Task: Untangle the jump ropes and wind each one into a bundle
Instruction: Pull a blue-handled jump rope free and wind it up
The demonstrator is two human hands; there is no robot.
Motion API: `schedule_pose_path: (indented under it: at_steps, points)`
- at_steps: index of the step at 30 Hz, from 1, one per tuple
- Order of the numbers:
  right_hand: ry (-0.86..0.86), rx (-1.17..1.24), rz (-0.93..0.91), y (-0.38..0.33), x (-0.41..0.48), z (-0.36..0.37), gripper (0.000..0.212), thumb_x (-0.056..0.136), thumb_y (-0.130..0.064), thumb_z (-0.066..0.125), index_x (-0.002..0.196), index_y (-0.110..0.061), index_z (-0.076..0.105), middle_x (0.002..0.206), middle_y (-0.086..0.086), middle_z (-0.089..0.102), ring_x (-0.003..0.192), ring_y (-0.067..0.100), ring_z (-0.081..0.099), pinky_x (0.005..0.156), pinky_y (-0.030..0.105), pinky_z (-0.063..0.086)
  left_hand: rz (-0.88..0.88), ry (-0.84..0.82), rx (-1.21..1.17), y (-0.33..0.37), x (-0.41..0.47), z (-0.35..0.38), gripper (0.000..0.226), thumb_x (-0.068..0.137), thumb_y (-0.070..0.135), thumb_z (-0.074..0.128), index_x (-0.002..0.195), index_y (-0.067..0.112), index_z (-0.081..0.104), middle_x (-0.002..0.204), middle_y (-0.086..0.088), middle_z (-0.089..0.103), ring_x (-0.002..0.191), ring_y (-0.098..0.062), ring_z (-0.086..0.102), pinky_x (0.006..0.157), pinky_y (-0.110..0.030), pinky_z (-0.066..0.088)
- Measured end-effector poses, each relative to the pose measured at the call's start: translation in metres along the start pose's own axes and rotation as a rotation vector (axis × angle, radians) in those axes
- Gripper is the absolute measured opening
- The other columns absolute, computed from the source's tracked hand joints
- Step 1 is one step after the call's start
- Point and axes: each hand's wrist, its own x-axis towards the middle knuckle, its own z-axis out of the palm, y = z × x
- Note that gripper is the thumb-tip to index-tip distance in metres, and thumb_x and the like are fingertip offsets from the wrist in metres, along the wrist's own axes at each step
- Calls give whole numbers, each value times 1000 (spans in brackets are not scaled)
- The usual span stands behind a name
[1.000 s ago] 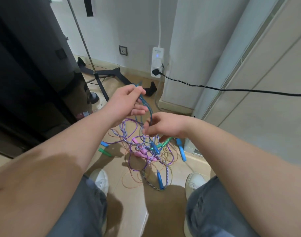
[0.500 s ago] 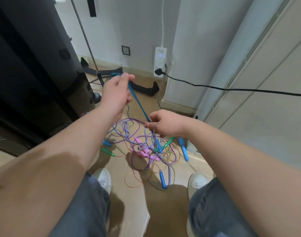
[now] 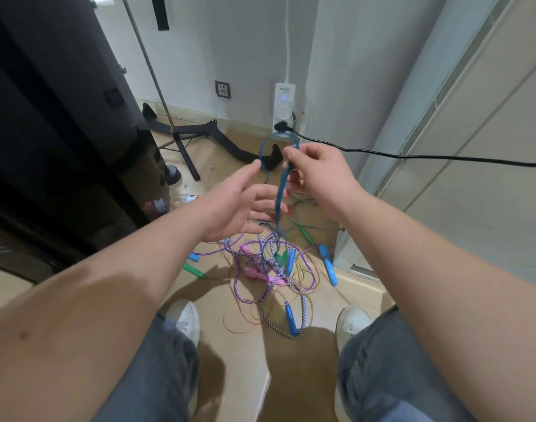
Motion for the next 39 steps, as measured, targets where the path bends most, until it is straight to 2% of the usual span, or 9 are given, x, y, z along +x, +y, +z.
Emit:
schedule_pose_path:
  at_steps: [5,8,12,14,19,26,30,34,39]
  points:
    - [1,76,120,1,0,-8,18,100,-23,60,92,-7,64,77,6,66,63,19,57,63,32,53,138,219,275,-4,1,14,24,107,22,40,110,16,63,95,-5,71,92,-19,71,92,-42,56]
    - [-287,-58,301,8,-5,-11,21,94,-35,64,97,-14,69,91,7,70,81,20,61,72,35,53,237,319,143,1,0,15,25,108,16,36,111,9,59,87,-8,65,77,-20,74,71,-33,63]
    - [-651,-386,398,17,-15,-14,20,92,-14,61,109,-8,71,106,0,74,102,19,68,83,42,58,355,442,-36,10,3,7,23,108,19,36,105,15,59,85,-6,64,68,-18,74,57,-25,60]
    - [-767,-530,420,19,-22,-11,19,98,-19,60,113,-15,71,106,-8,74,101,13,66,85,40,57,377,485,-118,12,4,3,23,108,21,36,105,16,58,89,-7,63,72,-19,74,55,-23,58]
    - [-623,-507,267,17,-25,3,16,102,-20,55,96,-10,67,97,8,74,80,16,70,88,47,57,219,425,-226,14,3,0,33,107,40,34,109,18,59,97,-9,70,77,-20,73,64,-32,60]
    - [-291,-112,129,0,-17,2,18,100,-18,60,103,-1,66,84,11,69,68,19,65,62,31,55,-138,76,220,-17,1,4,81,95,73,14,110,15,68,104,-4,76,103,-22,68,87,-37,48]
    - [-132,-12,143,0,-10,-5,19,100,-21,59,108,-5,66,83,4,71,63,15,62,65,32,55,-50,85,449,-19,1,4,42,104,46,34,112,20,67,103,7,77,110,-14,67,101,-42,46]
    - [-121,-37,207,4,-9,-10,23,98,-32,62,103,-10,66,85,4,68,72,19,63,67,35,56,87,204,430,-22,3,8,21,106,18,40,105,16,61,96,-3,75,95,-24,73,89,-43,55]
    - [-484,-306,368,16,-17,-12,48,87,-64,63,106,-20,70,97,-1,70,90,14,69,75,36,58,213,324,158,-8,0,10,20,107,14,39,113,11,58,93,-10,70,69,-18,73,62,-28,62]
